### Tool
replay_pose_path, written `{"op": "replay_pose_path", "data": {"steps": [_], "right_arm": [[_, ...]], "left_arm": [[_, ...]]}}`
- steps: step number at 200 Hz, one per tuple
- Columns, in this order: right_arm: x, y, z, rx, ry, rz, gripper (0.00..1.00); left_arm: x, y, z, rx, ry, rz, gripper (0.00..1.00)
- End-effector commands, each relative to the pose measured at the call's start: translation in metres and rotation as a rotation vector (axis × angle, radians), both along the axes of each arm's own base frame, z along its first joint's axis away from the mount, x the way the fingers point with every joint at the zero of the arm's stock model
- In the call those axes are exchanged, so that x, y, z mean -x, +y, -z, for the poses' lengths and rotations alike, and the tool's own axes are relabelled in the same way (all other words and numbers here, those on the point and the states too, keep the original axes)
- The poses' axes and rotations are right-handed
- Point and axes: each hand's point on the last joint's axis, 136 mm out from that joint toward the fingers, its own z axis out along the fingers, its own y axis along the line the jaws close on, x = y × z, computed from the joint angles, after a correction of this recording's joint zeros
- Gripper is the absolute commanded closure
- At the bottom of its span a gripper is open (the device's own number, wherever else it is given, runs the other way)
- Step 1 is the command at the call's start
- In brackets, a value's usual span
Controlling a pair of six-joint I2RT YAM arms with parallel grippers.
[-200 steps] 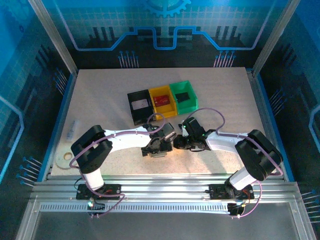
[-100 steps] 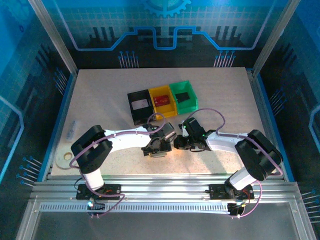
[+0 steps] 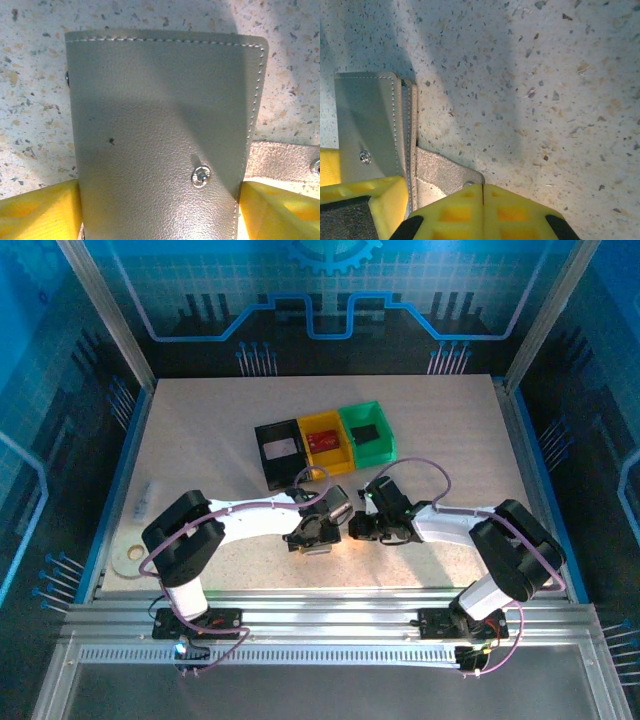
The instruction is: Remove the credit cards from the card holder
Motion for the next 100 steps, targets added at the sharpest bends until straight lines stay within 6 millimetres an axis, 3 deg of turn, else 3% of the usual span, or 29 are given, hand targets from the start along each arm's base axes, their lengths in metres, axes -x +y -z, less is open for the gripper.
{"op": "replay_pose_path", "data": {"steps": [1,100], "right_arm": [[0.001,-0.003,0.001,-0.012,0.01,0.011,0.96],[-0.002,-0.011,-0.006,-0.013,-0.007,0.032,1.0]], "left_arm": [[0.0,0.004,-0.009,-0.003,-0.033,-0.012,0.23],[-0.003,0.005,-0.035,0.151,-0.144,-0.068,0.28]]}}
